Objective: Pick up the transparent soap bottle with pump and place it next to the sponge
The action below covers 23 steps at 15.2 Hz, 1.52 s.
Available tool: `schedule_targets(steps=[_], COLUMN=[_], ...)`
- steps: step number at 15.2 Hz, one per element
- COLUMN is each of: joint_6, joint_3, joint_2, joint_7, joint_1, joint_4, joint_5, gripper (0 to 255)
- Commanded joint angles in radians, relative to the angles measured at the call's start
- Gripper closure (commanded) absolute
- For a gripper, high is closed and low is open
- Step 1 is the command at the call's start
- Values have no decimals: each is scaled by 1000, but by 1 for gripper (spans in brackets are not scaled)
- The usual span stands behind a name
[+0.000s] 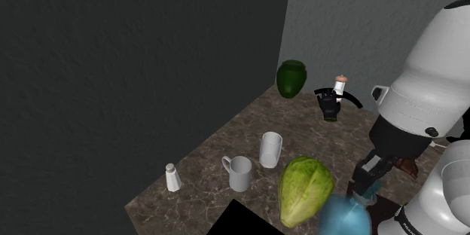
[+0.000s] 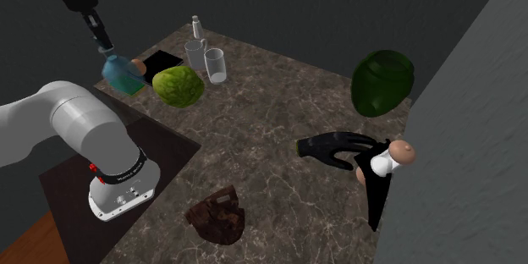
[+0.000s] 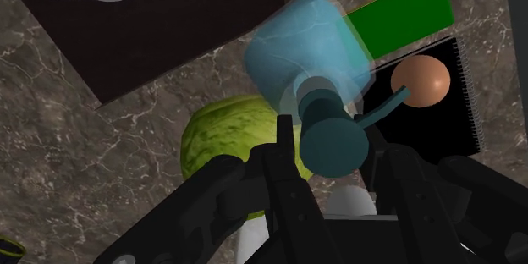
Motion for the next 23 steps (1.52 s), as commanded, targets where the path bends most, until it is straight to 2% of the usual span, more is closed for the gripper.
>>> schedule_targets(steps=[1, 14, 22, 23], joint_6=[24, 180, 180, 180], joint_3=[14, 117, 117, 117], joint_2=[-3, -11, -11, -10], joint_7=[-2, -17, -17, -17], joint_1=[4, 44, 45, 44], joint_4=[-26, -192, -192, -192], joint_5=[13, 114, 114, 113], gripper=[255, 255, 255, 0])
